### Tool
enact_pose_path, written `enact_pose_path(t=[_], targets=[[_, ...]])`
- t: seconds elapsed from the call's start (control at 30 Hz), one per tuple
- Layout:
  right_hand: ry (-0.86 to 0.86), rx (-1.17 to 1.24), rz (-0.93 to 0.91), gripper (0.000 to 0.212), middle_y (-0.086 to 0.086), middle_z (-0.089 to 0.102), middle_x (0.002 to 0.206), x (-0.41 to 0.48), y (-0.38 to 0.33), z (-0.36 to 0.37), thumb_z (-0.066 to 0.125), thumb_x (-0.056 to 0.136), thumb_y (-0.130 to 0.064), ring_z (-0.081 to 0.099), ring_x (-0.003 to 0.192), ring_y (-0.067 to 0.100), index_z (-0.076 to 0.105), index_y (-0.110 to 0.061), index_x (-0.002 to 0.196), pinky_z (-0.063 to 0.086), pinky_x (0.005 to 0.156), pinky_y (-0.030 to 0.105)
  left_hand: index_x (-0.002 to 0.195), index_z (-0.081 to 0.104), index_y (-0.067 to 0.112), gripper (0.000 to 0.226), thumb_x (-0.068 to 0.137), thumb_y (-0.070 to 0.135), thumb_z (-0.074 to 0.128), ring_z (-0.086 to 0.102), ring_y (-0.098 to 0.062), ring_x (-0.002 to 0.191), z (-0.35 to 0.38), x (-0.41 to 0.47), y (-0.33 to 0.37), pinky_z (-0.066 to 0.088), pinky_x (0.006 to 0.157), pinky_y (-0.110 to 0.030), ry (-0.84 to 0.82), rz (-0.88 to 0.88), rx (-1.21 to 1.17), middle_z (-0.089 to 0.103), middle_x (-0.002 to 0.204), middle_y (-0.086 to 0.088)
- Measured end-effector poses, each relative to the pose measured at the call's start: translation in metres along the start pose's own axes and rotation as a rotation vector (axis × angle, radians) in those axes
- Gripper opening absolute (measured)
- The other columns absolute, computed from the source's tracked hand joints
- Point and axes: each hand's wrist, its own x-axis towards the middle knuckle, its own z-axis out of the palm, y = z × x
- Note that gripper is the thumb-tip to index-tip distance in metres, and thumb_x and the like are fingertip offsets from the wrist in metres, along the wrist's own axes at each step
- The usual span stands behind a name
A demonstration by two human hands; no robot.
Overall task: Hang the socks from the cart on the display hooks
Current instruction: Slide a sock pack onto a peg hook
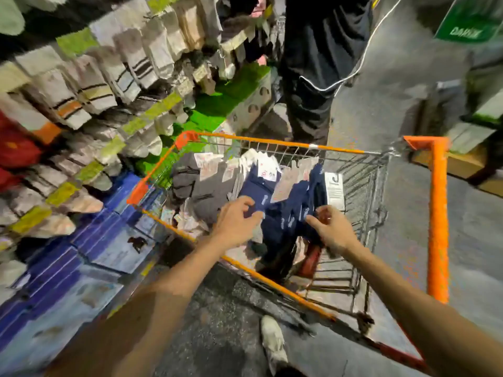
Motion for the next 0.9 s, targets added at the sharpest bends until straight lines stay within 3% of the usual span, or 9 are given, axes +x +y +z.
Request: enact_pose_path(t=[0.1, 0.17, 0.3, 0.4, 0.5, 0.6, 0.67, 0.77, 0.9], targets=[[0.070, -0.026, -0.019, 0.018, 0.003, 0.062, 0.080, 0.035, -0.003, 0.001, 0.067, 0.093, -0.026, 0.060, 0.080, 0.026, 0.059, -0.013, 0.085, 0.043, 0.067, 0.036, 0.141, 0.050, 0.008, 0.053, 0.095, 0.029, 0.065, 0.052, -0.026, 0.128, 0.012, 0.045, 0.006, 0.038, 0.100, -0.028, 0.011, -0.076, -0.094, 0.054, 0.139, -0.010], [0.077, -0.023, -0.023, 0.017, 0.005, 0.067, 0.085, 0.056, -0.005, 0.007, 0.069, 0.091, -0.029, 0.064, 0.083, 0.028, 0.065, -0.012, 0.091, 0.043, 0.065, 0.033, 0.147, 0.043, 0.011, 0.058, 0.096, 0.033, 0.062, 0.045, -0.030, 0.136, 0.017, 0.072, 0.010, 0.038, 0.105, -0.035, 0.029, -0.115, -0.125, 0.045, 0.150, -0.010], [0.098, 0.028, 0.040, 0.051, 0.009, 0.069, 0.101, 0.087, -0.014, 0.023, 0.073, 0.078, -0.053, 0.065, 0.092, 0.026, 0.064, -0.010, 0.106, 0.054, 0.080, 0.040, 0.157, 0.024, 0.015, 0.077, 0.096, 0.048, 0.058, 0.025, -0.026, 0.149, 0.025, 0.112, 0.016, 0.026, 0.115, -0.035, 0.064, -0.173, -0.161, 0.023, 0.164, -0.005], [0.133, -0.022, 0.081, 0.078, 0.009, 0.063, 0.115, 0.097, -0.020, 0.036, 0.067, 0.070, -0.070, 0.060, 0.107, 0.027, 0.058, -0.012, 0.122, 0.052, 0.089, 0.042, 0.153, 0.031, 0.015, 0.075, 0.095, 0.054, 0.056, 0.033, -0.029, 0.144, 0.031, 0.132, 0.015, 0.031, 0.112, -0.039, 0.054, -0.232, -0.183, 0.033, 0.159, -0.007], [0.181, -0.116, 0.114, 0.078, 0.011, 0.053, 0.127, 0.102, -0.023, 0.045, 0.075, 0.077, -0.059, 0.051, 0.118, 0.029, 0.050, -0.011, 0.133, 0.048, 0.095, 0.043, 0.140, 0.048, 0.015, 0.062, 0.093, 0.055, 0.059, 0.050, -0.032, 0.129, 0.036, 0.142, 0.011, 0.041, 0.100, -0.041, 0.064, -0.242, -0.172, 0.053, 0.140, -0.008], [0.228, -0.204, 0.093, 0.069, 0.013, 0.054, 0.121, 0.107, -0.025, 0.049, 0.078, 0.076, -0.054, 0.050, 0.115, 0.032, 0.054, -0.007, 0.122, 0.048, 0.092, 0.045, 0.133, 0.053, 0.012, 0.052, 0.093, 0.043, 0.065, 0.055, -0.033, 0.121, 0.037, 0.149, 0.005, 0.045, 0.091, -0.039, 0.058, -0.302, -0.207, 0.058, 0.130, -0.009], [0.258, -0.316, 0.012, 0.058, 0.016, 0.056, 0.114, 0.107, -0.026, 0.049, 0.077, 0.079, -0.049, 0.052, 0.108, 0.035, 0.059, -0.005, 0.113, 0.048, 0.085, 0.045, 0.118, 0.059, 0.011, 0.039, 0.093, 0.040, 0.067, 0.061, -0.031, 0.106, 0.037, 0.150, 0.000, 0.046, 0.078, -0.034, 0.052, -0.321, -0.231, 0.063, 0.113, -0.007], [0.298, -0.462, -0.173, 0.048, 0.021, 0.060, 0.100, 0.100, -0.022, 0.055, 0.082, 0.078, -0.037, 0.057, 0.090, 0.041, 0.064, -0.002, 0.105, 0.049, 0.067, 0.044, 0.120, 0.058, 0.009, 0.037, 0.094, 0.035, 0.067, 0.057, -0.023, 0.096, 0.034, 0.143, -0.004, 0.043, 0.077, -0.032, 0.041, -0.322, -0.280, 0.062, 0.115, -0.005], [0.214, -0.334, -0.230, 0.044, 0.015, 0.058, 0.102, 0.091, -0.022, 0.063, 0.080, 0.080, -0.027, 0.056, 0.094, 0.036, 0.058, -0.006, 0.112, 0.049, 0.072, 0.041, 0.143, 0.043, 0.015, 0.050, 0.098, 0.028, 0.062, 0.048, -0.024, 0.128, 0.031, 0.122, -0.007, 0.038, 0.096, -0.030, 0.023, -0.273, -0.352, 0.050, 0.140, -0.004]])
